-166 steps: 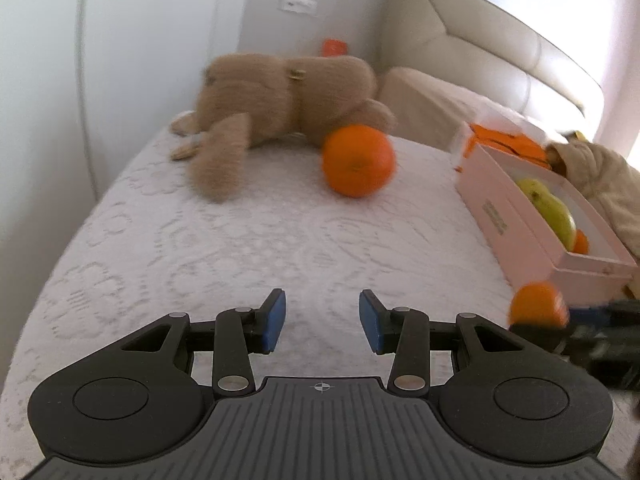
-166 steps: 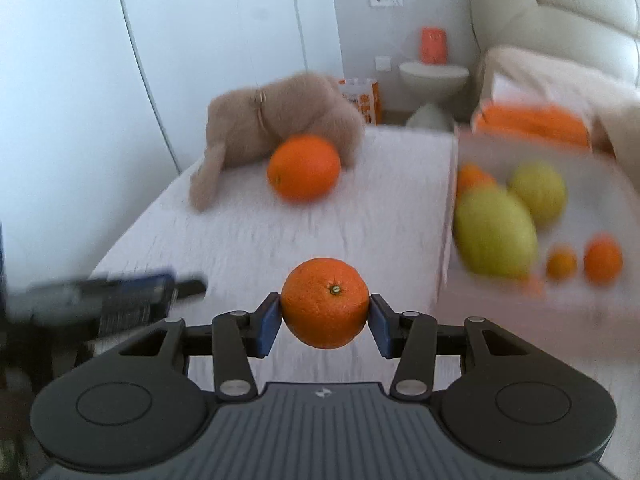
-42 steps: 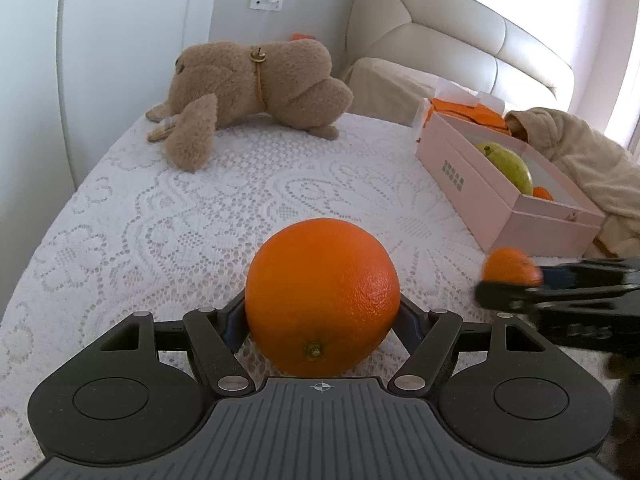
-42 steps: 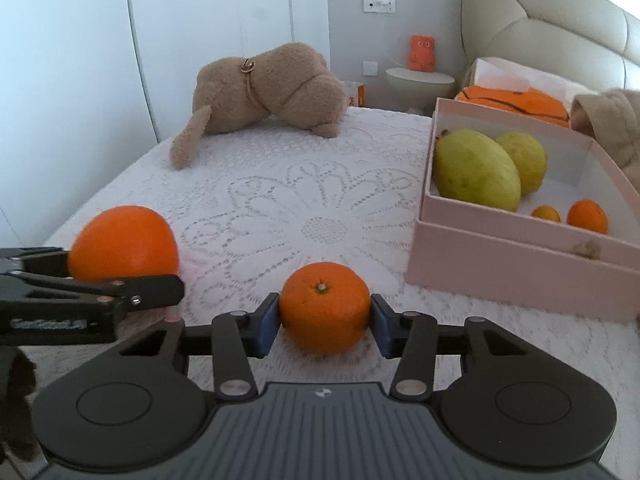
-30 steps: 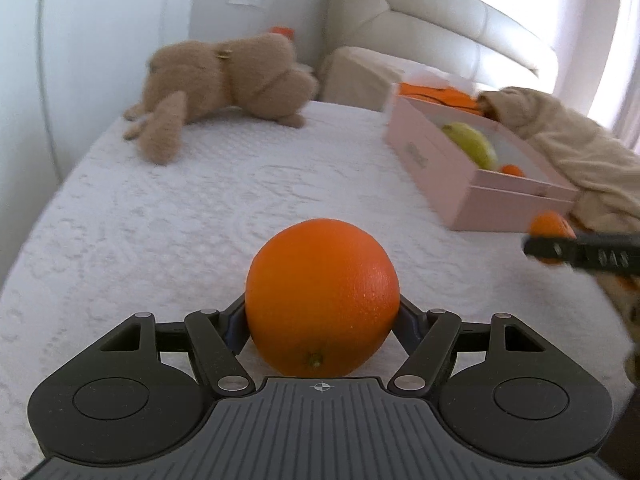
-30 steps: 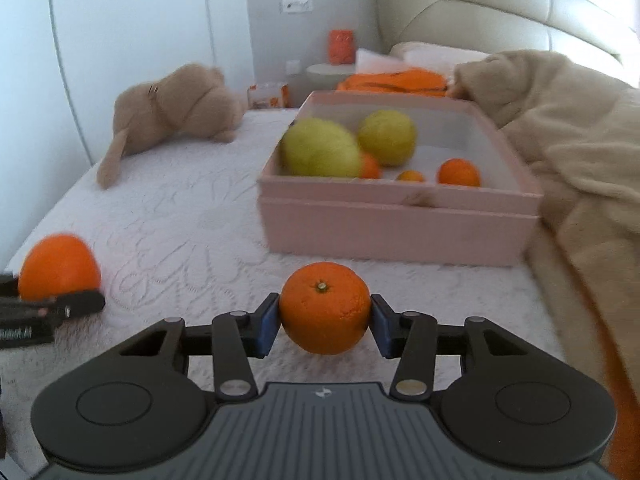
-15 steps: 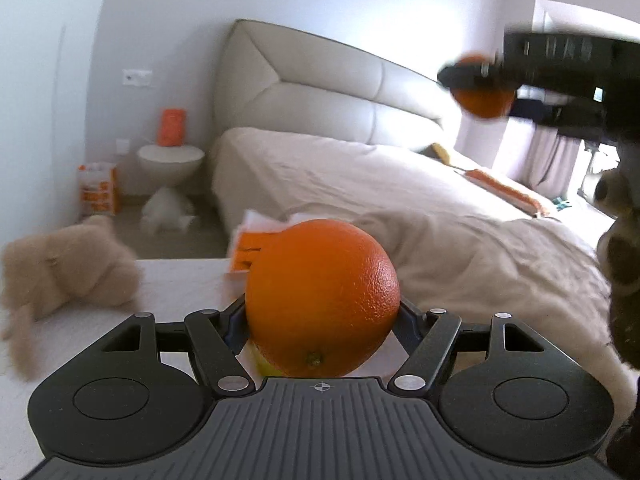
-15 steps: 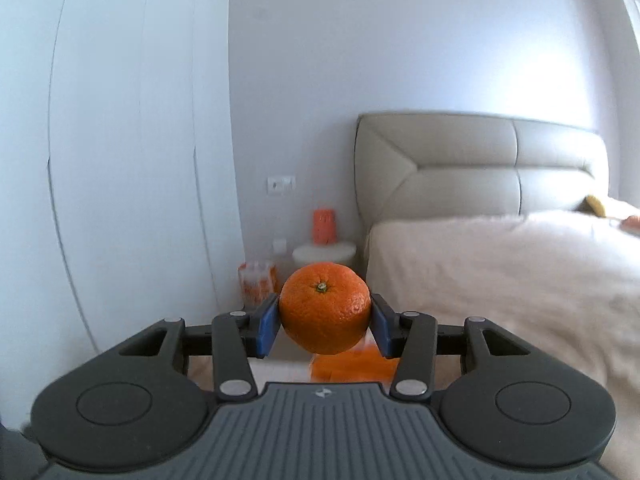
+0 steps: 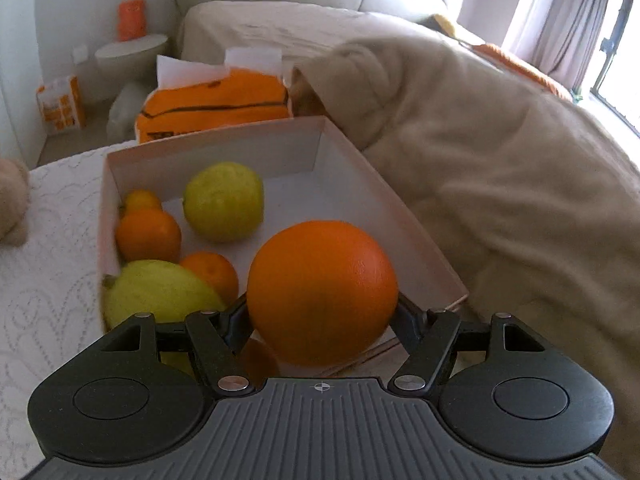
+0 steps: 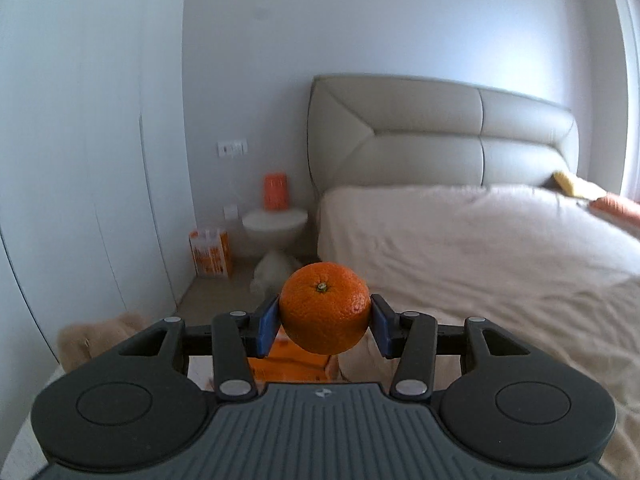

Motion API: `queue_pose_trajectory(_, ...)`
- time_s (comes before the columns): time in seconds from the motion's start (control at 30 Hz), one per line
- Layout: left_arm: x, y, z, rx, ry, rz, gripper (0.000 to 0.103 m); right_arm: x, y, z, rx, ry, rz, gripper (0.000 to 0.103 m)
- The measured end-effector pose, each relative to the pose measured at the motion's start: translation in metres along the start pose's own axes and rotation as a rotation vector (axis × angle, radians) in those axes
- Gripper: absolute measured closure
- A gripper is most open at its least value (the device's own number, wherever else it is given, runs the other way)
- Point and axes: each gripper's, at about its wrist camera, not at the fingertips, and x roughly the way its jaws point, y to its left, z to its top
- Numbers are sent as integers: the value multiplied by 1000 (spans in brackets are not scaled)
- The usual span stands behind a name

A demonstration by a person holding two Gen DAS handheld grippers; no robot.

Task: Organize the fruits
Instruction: 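Carry the large orange over the pink box while the right tool carries the small orange, then open the left tool to drop the large orange while the right tool drops the small orange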

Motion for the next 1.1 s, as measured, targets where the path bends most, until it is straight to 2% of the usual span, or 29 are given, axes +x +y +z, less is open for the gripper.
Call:
queue_pose_trajectory(0.1, 0, -4, -3, 15, -15, 23, 28, 16, 0, -11, 7, 36, 4, 56)
queue_pose_trajectory(0.23, -8, -2, -3, 16, -36, 0, 27, 31, 4, -18, 2, 61, 6, 56)
queue_pose_trajectory(0.3, -17, -11, 2, 39, -79, 26, 32, 34, 2, -17, -4, 62, 6, 56)
queue_pose_trajectory(0.43, -38, -14, 1, 97, -150, 71, 32, 35, 3, -17, -3, 59, 5, 56)
queue_pose_trajectory(0.57, -55, -4, -6, 82, -209, 94, 32, 26, 5, -13, -12, 47, 9, 56)
queue_pose_trajectory(0.7, -78, 9, -18, 51, -267, 103, 32, 32, 8, -13, -20, 71, 19, 56)
queue_pose_trajectory(0.87, -100, 26, -33, 8, -284, 89, 32, 74, 18, -31, -5, 209, 28, 56)
queue_pose_trajectory(1.1, -127, 56, -53, -72, -329, 101, 36, 155, 35, -79, 10, 445, -11, 56)
